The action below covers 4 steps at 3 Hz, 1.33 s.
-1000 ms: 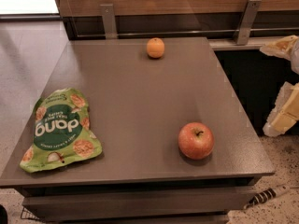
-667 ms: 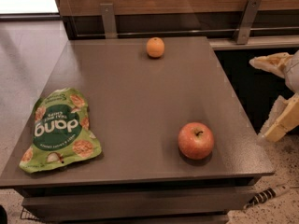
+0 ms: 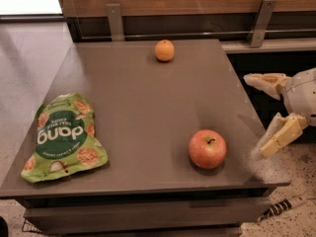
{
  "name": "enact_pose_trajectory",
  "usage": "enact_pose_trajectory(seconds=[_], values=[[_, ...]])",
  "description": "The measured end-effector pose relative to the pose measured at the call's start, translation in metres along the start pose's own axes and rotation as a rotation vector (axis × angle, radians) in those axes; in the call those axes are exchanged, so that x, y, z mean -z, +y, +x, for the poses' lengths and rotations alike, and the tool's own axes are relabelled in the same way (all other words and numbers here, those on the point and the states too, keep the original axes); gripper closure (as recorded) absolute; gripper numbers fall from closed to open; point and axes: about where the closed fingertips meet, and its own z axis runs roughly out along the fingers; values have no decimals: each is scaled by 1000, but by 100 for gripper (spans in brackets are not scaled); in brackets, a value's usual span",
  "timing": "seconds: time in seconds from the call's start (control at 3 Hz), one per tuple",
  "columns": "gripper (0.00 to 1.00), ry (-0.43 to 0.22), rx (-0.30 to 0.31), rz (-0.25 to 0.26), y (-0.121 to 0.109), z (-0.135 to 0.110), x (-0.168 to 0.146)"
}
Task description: Move apple near orange
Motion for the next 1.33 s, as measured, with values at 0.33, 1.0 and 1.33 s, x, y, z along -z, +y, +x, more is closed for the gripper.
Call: enact_pose_trajectory(seconds=[0.33,1.0,1.33], values=[[0,0,0,0,0,0,0],[0,-116,-32,-26,16,8,-24],[0,-202,-38,-37,27,5,-40]])
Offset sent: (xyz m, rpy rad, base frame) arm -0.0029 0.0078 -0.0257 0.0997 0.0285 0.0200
